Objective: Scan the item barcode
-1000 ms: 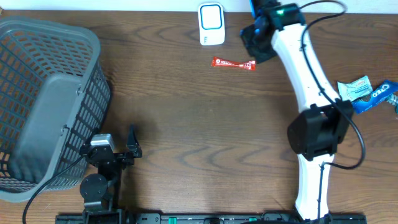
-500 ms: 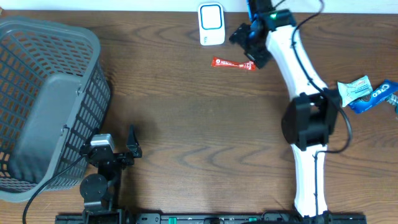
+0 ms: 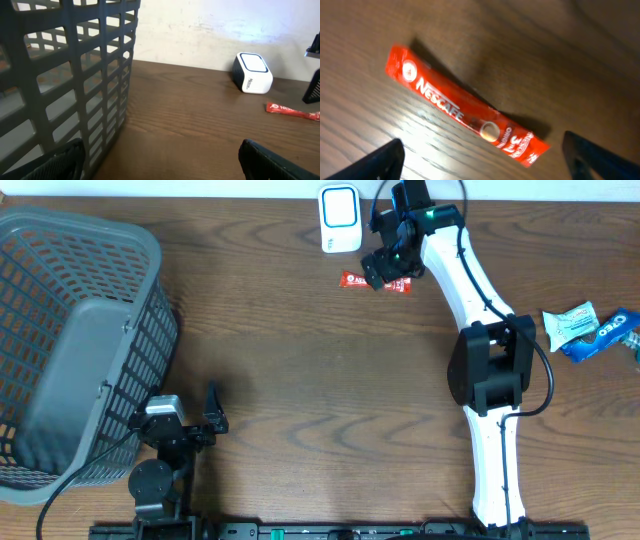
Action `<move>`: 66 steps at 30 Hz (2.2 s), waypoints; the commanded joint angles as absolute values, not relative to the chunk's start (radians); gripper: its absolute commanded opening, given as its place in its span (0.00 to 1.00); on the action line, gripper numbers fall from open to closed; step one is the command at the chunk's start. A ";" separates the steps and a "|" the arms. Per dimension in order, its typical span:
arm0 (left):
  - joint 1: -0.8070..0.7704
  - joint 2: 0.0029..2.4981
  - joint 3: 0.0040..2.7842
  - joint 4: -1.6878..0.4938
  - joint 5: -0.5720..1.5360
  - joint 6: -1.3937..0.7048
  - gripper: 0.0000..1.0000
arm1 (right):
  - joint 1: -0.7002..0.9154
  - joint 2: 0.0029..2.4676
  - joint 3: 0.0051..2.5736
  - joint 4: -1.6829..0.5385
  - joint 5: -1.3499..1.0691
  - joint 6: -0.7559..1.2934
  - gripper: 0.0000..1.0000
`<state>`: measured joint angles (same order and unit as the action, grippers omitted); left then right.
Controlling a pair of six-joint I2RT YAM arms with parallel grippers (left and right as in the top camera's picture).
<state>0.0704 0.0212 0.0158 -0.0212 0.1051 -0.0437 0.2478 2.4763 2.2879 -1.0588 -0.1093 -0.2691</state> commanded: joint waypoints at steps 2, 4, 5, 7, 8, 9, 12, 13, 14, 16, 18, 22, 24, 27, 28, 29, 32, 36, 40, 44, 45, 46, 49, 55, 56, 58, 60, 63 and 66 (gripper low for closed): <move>0.075 0.020 0.004 -0.060 0.122 -0.027 0.98 | 0.262 2.513 2.295 -1.080 -0.123 -0.521 0.85; 0.075 0.020 0.004 -0.060 0.122 -0.027 0.98 | 0.266 2.525 2.294 -1.093 -0.122 -0.561 0.82; 0.075 0.020 0.004 -0.060 0.122 -0.027 0.98 | 0.266 2.535 2.294 -1.092 -0.122 -0.571 0.82; 0.075 0.020 0.004 -0.060 0.122 -0.027 0.98 | 0.266 2.555 2.294 -1.090 -0.122 -0.586 0.82; 0.075 0.020 0.004 -0.060 0.122 -0.027 0.98 | 0.266 2.568 2.294 -1.087 -0.121 -0.586 0.83; 0.075 0.020 0.004 -0.060 0.122 -0.027 0.98 | 0.266 2.576 2.294 -1.086 -0.121 -0.586 0.84; 0.075 0.020 0.004 -0.060 0.122 -0.027 0.98 | 0.266 2.615 2.294 -1.085 -0.121 -0.591 0.81; 0.075 0.020 0.004 -0.060 0.122 -0.027 0.98 | 0.266 2.626 2.294 -1.085 -0.121 -0.600 0.79; 0.075 0.020 0.004 -0.060 0.122 -0.027 0.98 | 0.266 2.638 2.294 -1.084 -0.119 -0.601 0.77; 0.075 0.020 0.004 -0.060 0.122 -0.027 0.98 | 0.265 2.653 2.294 -1.085 -0.106 -0.602 0.61; 0.075 0.020 0.004 -0.060 0.122 -0.027 0.98 | 0.262 2.662 2.294 -1.096 -0.108 -0.604 0.34; 0.075 0.020 0.004 -0.060 0.122 -0.027 0.98 | 0.253 2.663 2.294 -1.131 -0.087 -0.580 0.01; 0.075 0.020 0.004 -0.060 0.122 -0.027 0.98 | 0.241 2.661 2.295 -1.163 -0.030 -0.490 0.01; 0.075 0.020 0.004 -0.060 0.122 -0.027 0.98 | 0.210 2.651 2.295 -1.239 -0.018 -0.387 0.01; 0.075 0.020 0.004 -0.060 0.122 -0.027 0.98 | 0.196 2.644 2.295 -1.263 -0.021 -0.355 0.01; 0.075 0.020 0.004 -0.060 0.122 -0.027 0.98 | 0.179 2.638 2.295 -1.283 -0.020 -0.317 0.01; 0.075 0.020 0.004 -0.060 0.122 -0.027 0.98 | 0.111 2.609 2.295 -1.345 -0.020 -0.206 0.01; 0.075 0.020 0.004 -0.060 0.122 -0.027 0.98 | -0.007 2.594 2.295 -1.386 0.052 -0.099 0.01; 0.075 0.020 0.004 -0.060 0.122 -0.027 0.98 | -0.125 2.594 2.295 -1.422 0.158 -0.027 0.01; 0.075 0.020 0.004 -0.060 0.122 -0.027 0.98 | -0.230 2.593 2.295 -1.433 0.224 -0.019 0.01; 0.075 0.020 0.004 -0.060 0.122 -0.027 0.98 | -0.250 2.593 2.295 -1.432 0.233 -0.019 0.01; 0.075 0.020 0.004 -0.060 0.122 -0.027 0.98 | -0.269 2.593 2.295 -1.431 0.234 -0.019 0.01; 0.075 0.020 0.004 -0.060 0.122 -0.027 0.98 | -0.319 2.593 2.295 -1.422 0.234 -0.019 0.01; 0.075 0.020 0.004 -0.060 0.122 -0.027 0.98 | -0.350 2.570 2.331 -1.429 0.164 -0.012 0.19; 0.075 0.020 0.004 -0.060 0.122 -0.027 0.98 | -0.350 2.555 2.343 -1.434 0.141 -0.011 0.28; 0.075 0.020 0.004 -0.060 0.122 -0.027 0.98 | -0.348 2.510 2.370 -1.442 0.096 -0.004 0.49; 0.075 0.020 0.004 -0.060 0.122 -0.027 0.98 | -0.346 2.445 2.390 -1.448 0.067 0.006 0.99; 0.075 0.020 0.004 -0.060 0.122 -0.027 0.98 | -0.341 2.307 2.397 -1.464 0.061 0.015 0.99; 0.075 0.020 0.004 -0.060 0.122 -0.027 0.98 | -0.334 2.170 2.397 -1.491 0.060 0.034 0.99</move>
